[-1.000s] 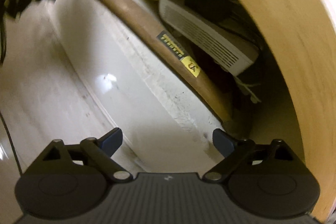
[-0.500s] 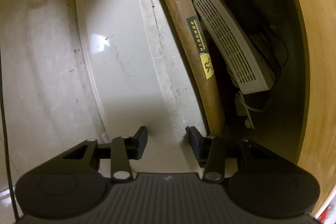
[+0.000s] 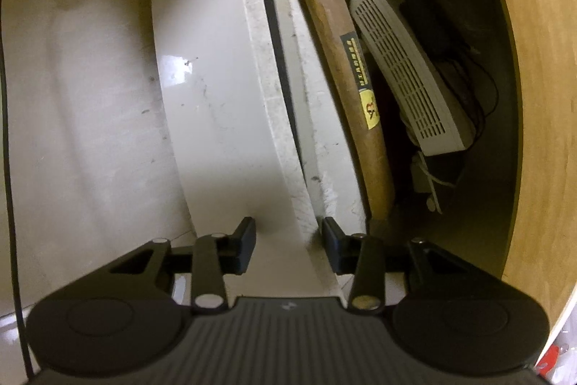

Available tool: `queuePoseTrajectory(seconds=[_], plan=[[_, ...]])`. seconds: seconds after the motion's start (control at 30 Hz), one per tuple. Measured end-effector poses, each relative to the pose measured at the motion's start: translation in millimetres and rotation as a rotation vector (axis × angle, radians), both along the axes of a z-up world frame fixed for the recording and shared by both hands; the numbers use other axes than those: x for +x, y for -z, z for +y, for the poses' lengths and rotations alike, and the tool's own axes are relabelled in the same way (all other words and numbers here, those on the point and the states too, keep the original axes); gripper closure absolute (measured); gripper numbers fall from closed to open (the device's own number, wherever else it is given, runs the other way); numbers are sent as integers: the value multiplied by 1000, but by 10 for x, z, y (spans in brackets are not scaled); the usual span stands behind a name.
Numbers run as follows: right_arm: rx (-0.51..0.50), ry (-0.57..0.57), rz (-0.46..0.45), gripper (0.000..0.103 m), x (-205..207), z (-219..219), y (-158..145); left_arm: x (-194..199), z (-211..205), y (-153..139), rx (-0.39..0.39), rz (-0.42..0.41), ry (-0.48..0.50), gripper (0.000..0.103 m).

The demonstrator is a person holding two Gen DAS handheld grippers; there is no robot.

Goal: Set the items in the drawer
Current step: 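Close both tools on the edge of the white drawer front, then pull the drawer front outward with both tools to open it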

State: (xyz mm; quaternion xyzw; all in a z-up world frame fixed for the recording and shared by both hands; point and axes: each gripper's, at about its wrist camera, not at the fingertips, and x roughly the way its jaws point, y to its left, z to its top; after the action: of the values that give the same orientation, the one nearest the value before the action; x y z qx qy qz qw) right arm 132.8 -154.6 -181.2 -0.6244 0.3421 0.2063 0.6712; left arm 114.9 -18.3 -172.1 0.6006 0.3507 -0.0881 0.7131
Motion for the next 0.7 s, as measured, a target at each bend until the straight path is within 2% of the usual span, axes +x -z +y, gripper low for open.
queuePoseTrajectory(seconds=[0.37, 0.47, 0.7], plan=[[0, -5, 81, 65, -198, -18, -111, -208, -53, -129, -45, 85, -37, 63], [-4, -11, 104, 67, -264, -17, -136, -317, -38, -248, -65, 112, -47, 64], [-16, -24, 171, 69, -464, -77, -183, -492, -117, -254, -97, 189, -32, 65]])
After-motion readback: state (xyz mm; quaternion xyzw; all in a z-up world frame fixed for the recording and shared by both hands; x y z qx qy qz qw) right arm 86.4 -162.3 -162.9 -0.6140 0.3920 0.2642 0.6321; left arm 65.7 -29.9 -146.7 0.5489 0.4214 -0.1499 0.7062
